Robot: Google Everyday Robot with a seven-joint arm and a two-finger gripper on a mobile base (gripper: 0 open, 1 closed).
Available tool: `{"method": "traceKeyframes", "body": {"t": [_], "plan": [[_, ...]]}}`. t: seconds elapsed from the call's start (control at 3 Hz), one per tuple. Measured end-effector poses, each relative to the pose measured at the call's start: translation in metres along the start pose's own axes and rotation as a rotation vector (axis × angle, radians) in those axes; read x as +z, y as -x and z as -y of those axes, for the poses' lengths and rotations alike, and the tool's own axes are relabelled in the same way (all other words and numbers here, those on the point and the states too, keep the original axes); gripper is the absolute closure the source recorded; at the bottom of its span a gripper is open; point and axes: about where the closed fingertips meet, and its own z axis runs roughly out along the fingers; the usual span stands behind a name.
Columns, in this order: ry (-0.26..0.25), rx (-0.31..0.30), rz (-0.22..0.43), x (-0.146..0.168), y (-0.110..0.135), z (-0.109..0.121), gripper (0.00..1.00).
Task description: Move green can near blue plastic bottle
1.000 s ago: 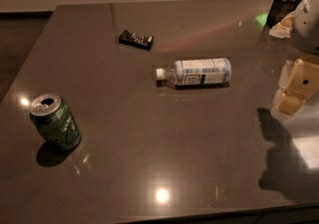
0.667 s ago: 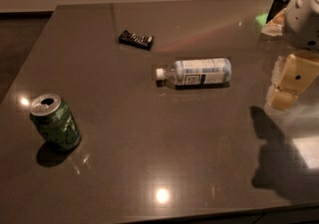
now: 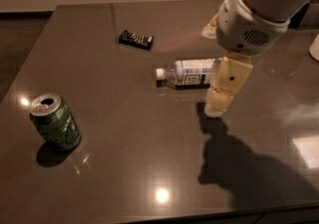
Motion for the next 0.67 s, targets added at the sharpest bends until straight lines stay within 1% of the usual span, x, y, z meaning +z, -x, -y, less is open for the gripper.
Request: {"method": "traceKeyframes", "body": {"t": [0.33, 0.67], "plan": [[0.020, -0.045, 0.063, 0.023, 0.051, -0.005, 0.00], [0.070, -0.093, 0.160, 0.040, 0.119, -0.018, 0.00]]}}
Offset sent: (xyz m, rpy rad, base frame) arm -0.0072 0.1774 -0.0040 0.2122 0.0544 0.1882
